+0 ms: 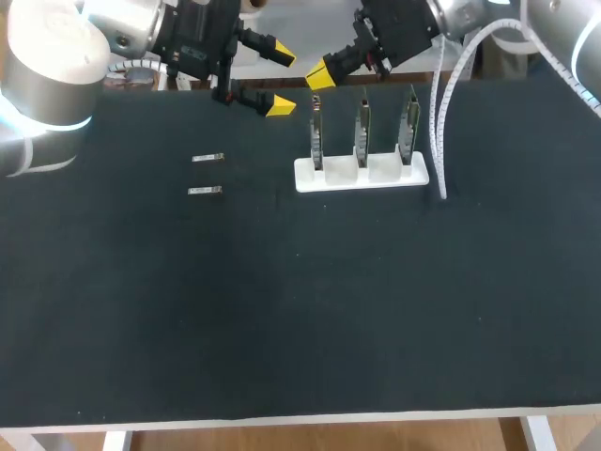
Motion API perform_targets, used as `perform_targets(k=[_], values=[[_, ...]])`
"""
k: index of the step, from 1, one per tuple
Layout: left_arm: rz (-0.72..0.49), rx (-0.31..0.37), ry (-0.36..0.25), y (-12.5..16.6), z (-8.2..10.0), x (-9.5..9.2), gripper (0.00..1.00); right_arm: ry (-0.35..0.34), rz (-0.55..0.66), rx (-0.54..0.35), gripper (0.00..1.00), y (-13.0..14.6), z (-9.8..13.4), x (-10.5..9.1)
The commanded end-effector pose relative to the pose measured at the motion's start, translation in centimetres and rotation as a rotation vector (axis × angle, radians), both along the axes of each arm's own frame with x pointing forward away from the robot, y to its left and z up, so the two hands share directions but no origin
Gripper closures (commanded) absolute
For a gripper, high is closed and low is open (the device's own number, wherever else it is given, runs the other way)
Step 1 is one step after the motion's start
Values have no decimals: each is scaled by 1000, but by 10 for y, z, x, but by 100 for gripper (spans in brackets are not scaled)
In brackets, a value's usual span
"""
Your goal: Pick up the optical module with the left hand, and insert it into the network port with the right hand.
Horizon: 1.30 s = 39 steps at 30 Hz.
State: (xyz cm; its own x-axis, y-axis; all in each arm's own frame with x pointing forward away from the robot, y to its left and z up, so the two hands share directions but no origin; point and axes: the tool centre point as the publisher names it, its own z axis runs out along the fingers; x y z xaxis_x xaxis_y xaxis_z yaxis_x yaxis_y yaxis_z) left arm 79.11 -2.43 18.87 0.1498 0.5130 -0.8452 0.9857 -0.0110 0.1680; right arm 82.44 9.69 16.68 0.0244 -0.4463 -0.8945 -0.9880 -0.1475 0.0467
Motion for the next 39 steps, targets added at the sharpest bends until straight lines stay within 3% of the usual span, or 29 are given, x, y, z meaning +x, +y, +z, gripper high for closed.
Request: perform_targets(k=[1,39], values=[[-1,5,2,-1,1,1,0,13,26,0,100,1,0,8],[-1,5,2,-1,1,1,0,69,24,-6,100,-2,-24,14]])
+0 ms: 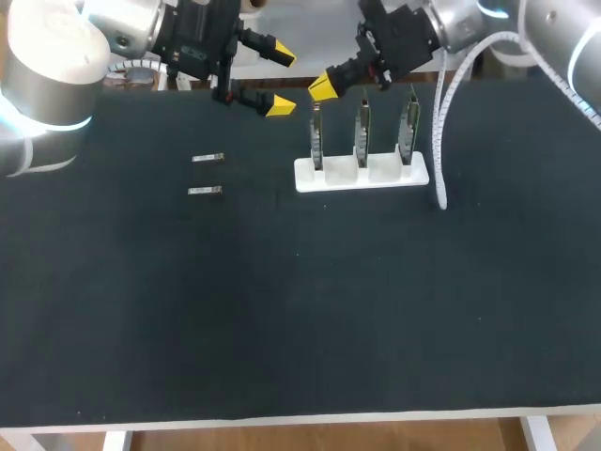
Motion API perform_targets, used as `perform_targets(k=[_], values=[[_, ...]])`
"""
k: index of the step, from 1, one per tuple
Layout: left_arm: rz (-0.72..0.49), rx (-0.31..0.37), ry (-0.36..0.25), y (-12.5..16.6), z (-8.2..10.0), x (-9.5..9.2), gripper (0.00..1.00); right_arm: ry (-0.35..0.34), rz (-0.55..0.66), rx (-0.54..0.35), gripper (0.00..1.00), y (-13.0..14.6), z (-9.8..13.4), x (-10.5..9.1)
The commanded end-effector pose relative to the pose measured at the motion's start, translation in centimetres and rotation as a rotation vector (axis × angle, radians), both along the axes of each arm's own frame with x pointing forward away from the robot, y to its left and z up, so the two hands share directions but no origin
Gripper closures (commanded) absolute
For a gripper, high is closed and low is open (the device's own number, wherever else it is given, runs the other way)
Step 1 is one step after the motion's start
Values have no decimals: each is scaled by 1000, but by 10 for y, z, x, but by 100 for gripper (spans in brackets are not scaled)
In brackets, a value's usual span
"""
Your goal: Pick up the optical module with the left hand, and insert it into the network port with the right hand.
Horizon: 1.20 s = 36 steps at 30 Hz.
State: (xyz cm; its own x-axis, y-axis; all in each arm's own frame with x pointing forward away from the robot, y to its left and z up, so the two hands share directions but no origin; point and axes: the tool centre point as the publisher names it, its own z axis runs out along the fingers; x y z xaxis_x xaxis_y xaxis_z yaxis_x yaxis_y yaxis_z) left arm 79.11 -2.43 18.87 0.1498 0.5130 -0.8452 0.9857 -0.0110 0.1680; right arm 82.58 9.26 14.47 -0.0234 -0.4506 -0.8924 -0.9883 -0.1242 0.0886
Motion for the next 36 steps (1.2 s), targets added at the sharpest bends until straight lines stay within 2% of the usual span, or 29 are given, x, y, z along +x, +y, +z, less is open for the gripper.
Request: perform_targets(k=[1,7,27,30,36], values=[[-1,5,2,-1,1,1,0,28,47,1,100,2,-2,12],[-1,5,2,-1,1,1,0,18,47,5,100,1,1,15],[-1,5,2,-1,1,1,0,52,48,12,100,5,-13,13],[-1,5,2,-1,1,1,0,33,49,23,100,6,-6,14],[-1,5,2,-1,1,1,0,-39,45,43,100,4,23,15]])
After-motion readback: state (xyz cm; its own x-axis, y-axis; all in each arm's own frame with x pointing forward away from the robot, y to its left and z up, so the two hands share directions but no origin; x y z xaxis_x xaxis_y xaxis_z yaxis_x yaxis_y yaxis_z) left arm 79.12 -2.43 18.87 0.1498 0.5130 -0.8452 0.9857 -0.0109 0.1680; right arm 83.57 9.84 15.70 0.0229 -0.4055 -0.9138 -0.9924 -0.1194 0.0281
